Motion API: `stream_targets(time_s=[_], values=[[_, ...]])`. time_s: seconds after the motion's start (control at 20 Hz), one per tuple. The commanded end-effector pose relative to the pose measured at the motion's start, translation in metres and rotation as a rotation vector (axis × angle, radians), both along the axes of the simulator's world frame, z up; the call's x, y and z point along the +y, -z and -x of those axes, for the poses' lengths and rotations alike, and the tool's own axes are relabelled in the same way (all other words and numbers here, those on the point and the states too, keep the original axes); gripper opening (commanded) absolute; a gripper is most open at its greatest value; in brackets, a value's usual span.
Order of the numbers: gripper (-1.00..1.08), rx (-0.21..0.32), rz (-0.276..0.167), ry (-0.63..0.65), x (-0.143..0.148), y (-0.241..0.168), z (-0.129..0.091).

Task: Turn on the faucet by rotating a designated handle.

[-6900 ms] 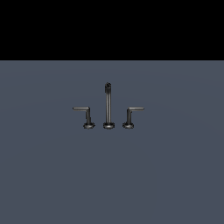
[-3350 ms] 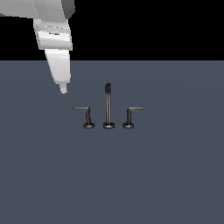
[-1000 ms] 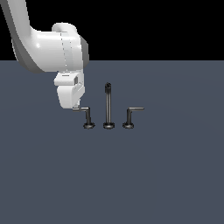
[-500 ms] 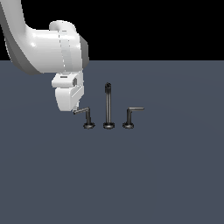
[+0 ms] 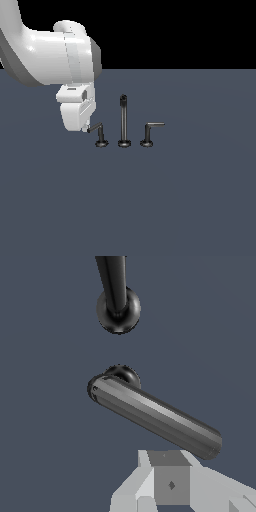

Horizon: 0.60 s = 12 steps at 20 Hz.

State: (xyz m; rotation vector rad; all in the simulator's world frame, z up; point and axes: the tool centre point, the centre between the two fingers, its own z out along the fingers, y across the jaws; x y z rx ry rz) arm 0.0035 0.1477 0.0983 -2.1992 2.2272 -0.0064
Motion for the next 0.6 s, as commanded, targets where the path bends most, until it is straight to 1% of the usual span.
stream_targets(time_s=[0.0, 0.55], values=[[-1.0, 0.003, 0.002, 0.003, -0.008, 0.0, 0.005], [-1.0, 0.011, 0.005, 0.0, -0.04, 0.0, 0.028]])
